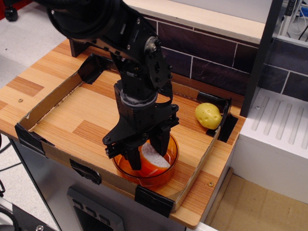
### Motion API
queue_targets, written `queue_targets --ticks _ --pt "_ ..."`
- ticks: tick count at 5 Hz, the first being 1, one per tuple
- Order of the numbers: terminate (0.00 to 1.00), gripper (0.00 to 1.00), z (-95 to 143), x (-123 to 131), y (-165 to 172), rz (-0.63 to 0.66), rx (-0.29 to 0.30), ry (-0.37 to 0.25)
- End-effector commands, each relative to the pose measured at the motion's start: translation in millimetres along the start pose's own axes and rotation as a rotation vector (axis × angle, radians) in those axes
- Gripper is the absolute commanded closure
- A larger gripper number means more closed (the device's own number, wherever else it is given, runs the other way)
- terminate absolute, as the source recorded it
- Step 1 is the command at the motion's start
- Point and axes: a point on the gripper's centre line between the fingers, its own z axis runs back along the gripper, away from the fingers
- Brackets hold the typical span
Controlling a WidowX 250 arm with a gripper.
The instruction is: Take sushi out of pot
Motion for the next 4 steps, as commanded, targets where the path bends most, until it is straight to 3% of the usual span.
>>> queue_targets --ticks 1,2,4 --pt "0.00 1.00 79.4 11.7 -1.1 0.015 -0.125 0.021" --pt "0.00 1.00 102.6 24.9 1.0 0.052 -0.162 -0.008" --pt "0.00 1.00 106.0 82.5 5.5 0.136 -0.134 -0.127"
